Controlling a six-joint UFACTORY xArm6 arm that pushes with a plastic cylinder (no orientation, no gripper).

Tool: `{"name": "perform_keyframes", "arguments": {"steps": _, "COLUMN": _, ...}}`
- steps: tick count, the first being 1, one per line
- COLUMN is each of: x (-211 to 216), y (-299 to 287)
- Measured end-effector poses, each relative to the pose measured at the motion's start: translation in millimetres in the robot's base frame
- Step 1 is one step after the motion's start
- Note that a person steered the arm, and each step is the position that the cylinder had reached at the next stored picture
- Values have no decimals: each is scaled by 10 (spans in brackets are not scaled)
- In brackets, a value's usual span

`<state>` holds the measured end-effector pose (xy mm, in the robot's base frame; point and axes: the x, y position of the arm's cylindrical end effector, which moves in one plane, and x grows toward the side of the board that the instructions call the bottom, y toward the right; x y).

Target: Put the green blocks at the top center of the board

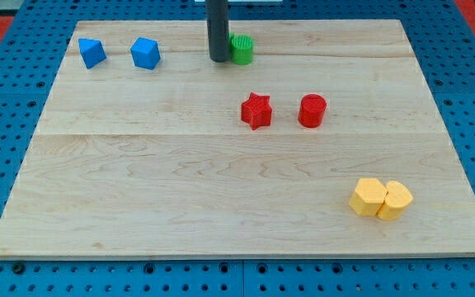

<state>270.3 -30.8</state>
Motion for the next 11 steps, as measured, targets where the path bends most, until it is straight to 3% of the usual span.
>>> {"name": "perform_keyframes", "arguments": {"steps": 1, "x": -208, "y": -61}}
{"name": "perform_keyframes", "arguments": {"steps": 2, "x": 282, "y": -62}}
{"name": "perform_keyframes", "arguments": {"steps": 3, "x": 389, "y": 264}}
{"name": "perform_keyframes", "arguments": {"steps": 5, "x": -248, "y": 305}}
{"name": "perform_keyframes", "arguments": {"steps": 7, "x": 29, "y": 923}}
{"name": "perform_keyframes", "arguments": {"steps": 11, "x": 195, "y": 658}}
